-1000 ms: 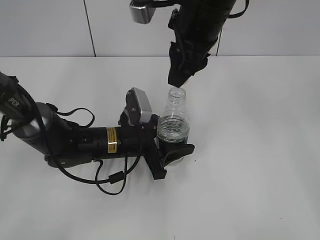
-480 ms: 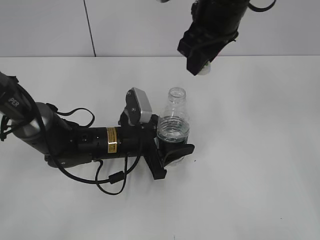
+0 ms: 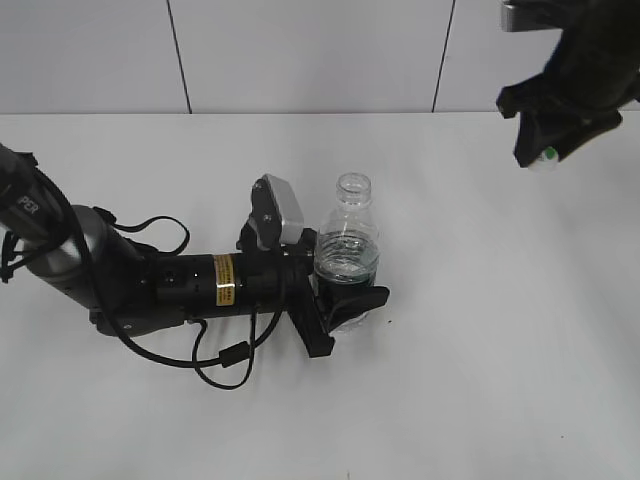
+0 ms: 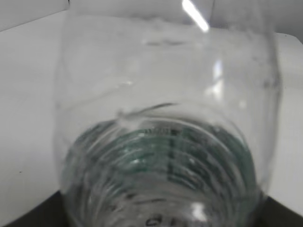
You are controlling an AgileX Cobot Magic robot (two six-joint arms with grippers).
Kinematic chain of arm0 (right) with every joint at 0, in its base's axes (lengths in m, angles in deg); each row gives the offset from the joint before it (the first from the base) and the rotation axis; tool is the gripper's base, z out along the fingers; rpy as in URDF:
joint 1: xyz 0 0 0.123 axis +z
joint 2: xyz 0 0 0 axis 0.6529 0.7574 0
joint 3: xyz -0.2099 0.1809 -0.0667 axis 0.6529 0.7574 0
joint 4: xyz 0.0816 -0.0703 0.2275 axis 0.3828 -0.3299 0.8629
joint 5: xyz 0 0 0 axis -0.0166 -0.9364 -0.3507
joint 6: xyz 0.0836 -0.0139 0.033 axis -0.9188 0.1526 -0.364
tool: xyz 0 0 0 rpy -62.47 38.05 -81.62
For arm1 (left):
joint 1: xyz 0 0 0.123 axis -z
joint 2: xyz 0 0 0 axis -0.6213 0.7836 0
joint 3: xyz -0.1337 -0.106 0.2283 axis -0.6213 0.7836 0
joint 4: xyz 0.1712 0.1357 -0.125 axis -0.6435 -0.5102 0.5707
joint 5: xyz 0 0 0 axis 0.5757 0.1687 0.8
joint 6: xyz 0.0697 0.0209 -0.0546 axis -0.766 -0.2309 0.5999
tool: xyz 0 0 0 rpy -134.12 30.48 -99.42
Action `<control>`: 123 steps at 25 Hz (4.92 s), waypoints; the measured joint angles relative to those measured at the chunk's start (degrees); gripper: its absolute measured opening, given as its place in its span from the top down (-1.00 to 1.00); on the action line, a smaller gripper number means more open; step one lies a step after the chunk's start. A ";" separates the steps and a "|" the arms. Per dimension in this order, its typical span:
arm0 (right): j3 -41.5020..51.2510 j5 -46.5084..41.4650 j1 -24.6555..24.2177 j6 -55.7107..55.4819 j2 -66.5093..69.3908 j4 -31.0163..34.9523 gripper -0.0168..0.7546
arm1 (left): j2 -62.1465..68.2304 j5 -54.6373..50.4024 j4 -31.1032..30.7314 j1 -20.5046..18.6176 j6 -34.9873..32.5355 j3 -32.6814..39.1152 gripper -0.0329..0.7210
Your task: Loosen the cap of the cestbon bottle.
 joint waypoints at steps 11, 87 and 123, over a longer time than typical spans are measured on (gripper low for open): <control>14.74 17.09 -10.24 -5.80 2.61 0.07 0.20 | 0.00 -0.04 0.17 0.06 0.05 0.00 -0.15; 7.68 17.06 -10.33 -6.02 6.92 0.49 -0.24 | 0.05 -2.12 3.27 0.17 2.04 0.00 -0.35; 2.93 13.45 -10.33 -6.02 5.98 0.54 -0.24 | -17.27 0.42 3.48 0.17 2.18 3.43 -0.37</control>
